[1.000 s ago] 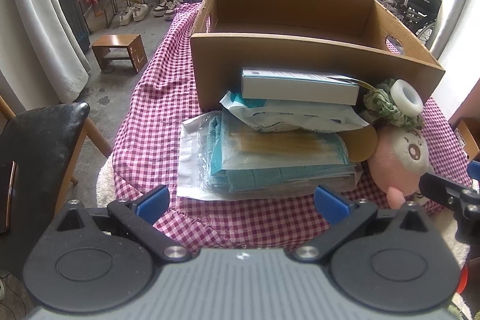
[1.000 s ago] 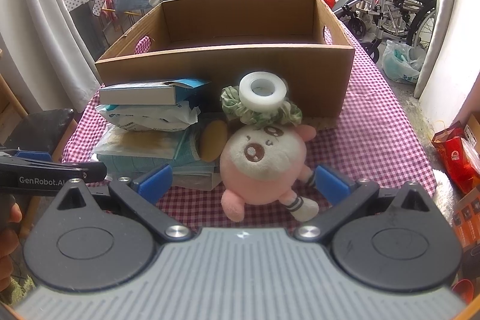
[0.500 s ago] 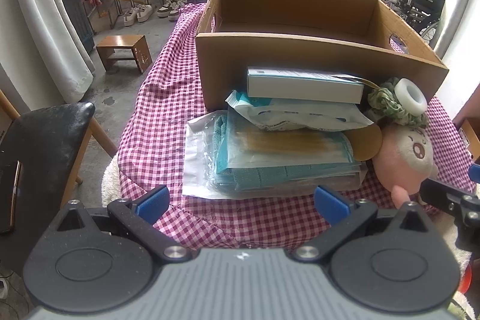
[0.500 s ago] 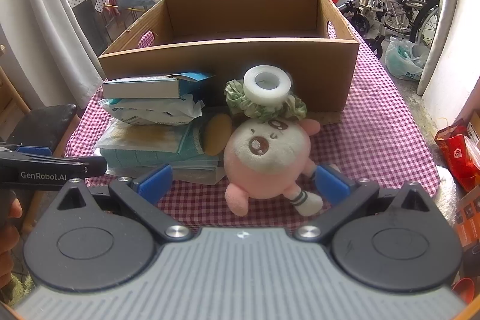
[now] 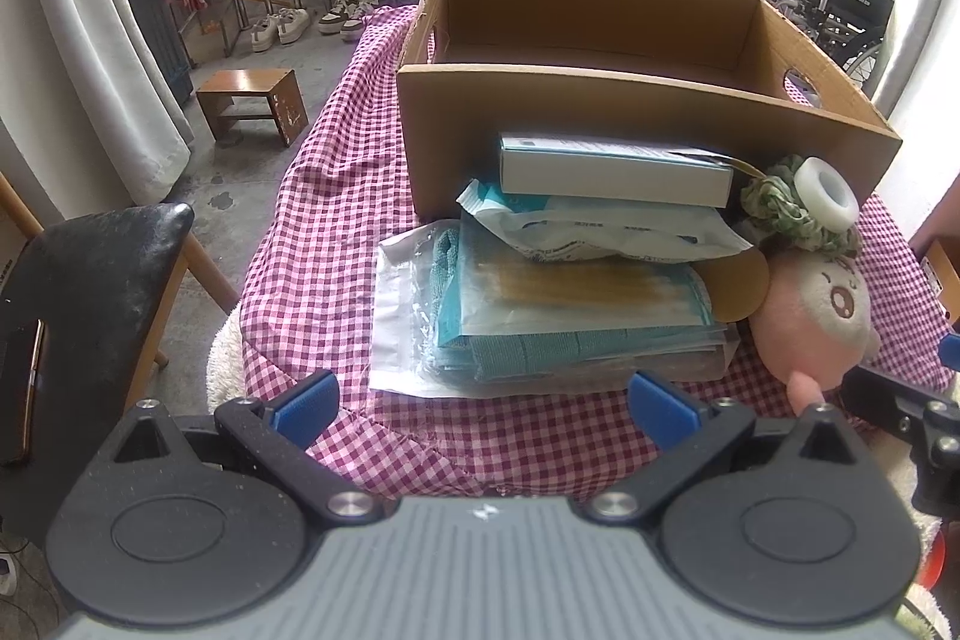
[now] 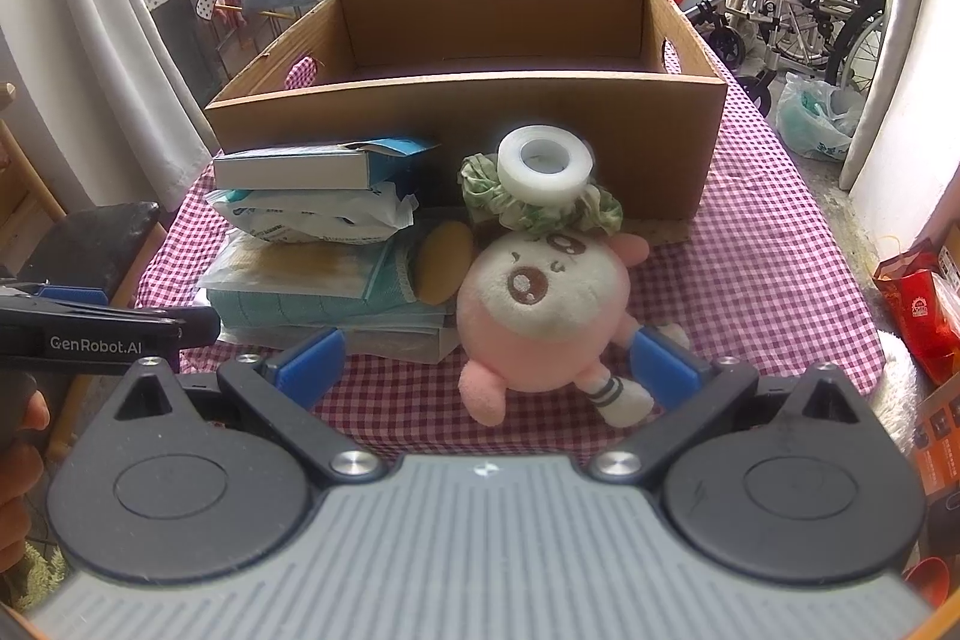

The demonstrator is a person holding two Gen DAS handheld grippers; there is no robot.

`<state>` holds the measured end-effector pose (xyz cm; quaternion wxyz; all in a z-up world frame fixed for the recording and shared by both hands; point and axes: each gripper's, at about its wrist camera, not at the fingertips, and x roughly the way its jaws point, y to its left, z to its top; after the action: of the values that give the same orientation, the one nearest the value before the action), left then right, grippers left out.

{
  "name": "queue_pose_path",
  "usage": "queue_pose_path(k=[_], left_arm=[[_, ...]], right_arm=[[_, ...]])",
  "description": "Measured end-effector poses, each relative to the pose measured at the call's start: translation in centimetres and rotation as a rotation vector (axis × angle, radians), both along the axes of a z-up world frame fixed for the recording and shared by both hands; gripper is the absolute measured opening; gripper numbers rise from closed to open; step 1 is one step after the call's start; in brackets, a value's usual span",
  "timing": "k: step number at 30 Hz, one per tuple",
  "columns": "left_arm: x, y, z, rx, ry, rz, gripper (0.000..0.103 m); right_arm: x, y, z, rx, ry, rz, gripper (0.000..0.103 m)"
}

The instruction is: Organize soft objects

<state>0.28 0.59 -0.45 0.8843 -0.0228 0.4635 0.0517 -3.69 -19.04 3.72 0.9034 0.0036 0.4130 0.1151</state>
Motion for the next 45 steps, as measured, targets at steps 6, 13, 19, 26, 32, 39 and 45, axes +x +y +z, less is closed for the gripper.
queue_pose_path(k=[6,13,19,26,32,39,45], left_arm=[[0.1,-0.1,0.0,0.006,0.001,0.000,0.103],[0.0,0.0,-0.1,0.008,0.002,0.003,0.103],[0.0,0.1,-0.1,0.007,0.005,0.002,0.103],[0.0,0.3,-0.2,-0.001,0.002,0.000,0.103],[0.0,1.6,1.2,-0.027,-0.093,-0.005,0.103],[0.8,3.5,3.3,-0.127,-0.267,-0.081,0.103],[3.3,3.5,2.9,-0.184,-0.284,-0.163,0.088]], right_arm=[[0.1,0.0,-0.1,0.002,0.005,0.003,0.102],[0.0,0.1,-0.1,0.003,0.006,0.006,0.102],[-0.1,0.1,-0.1,0.003,0.005,0.008,0.102],[0.0,0.2,-0.2,0.000,0.010,0.008,0.102],[0.2,-0.3,0.5,0.022,-0.041,-0.001,0.102],[1.2,-1.4,3.8,0.130,-0.256,0.081,0.102],[5.0,-0.8,5.5,0.317,-0.256,0.200,0.099]])
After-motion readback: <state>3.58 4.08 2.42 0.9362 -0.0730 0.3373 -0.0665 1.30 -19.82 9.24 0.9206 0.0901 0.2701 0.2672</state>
